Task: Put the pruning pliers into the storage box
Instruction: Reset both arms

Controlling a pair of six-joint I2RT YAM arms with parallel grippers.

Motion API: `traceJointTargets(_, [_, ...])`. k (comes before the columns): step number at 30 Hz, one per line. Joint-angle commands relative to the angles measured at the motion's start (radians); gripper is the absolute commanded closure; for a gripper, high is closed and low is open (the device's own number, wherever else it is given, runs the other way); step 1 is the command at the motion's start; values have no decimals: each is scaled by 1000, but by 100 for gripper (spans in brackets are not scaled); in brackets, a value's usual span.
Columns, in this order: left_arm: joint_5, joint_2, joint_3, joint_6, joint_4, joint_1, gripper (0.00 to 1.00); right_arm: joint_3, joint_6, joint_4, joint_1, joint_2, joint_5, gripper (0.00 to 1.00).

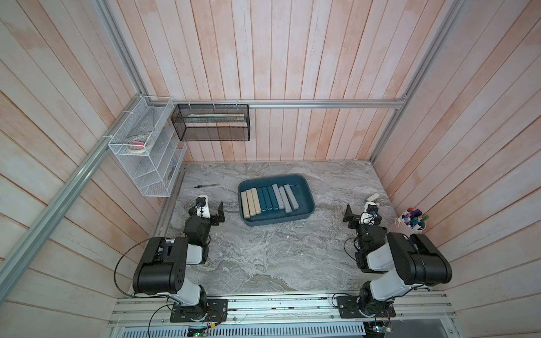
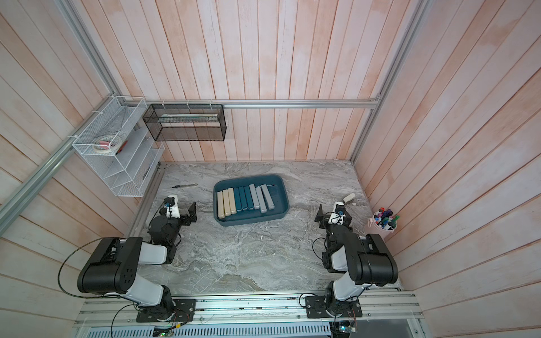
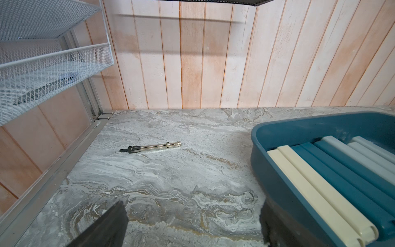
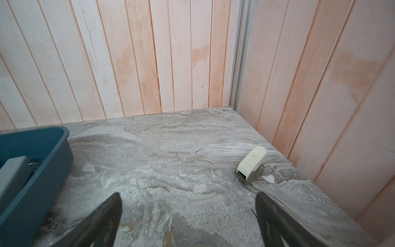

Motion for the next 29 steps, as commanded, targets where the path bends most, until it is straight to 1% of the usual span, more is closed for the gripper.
traceJointTargets(1, [2, 9, -10, -6, 26, 4, 0, 64, -13, -145, 4, -16, -25, 2])
traceJointTargets(29, [-2, 9, -10, -4, 28, 4, 0, 60, -9, -137, 1, -14, -20, 2])
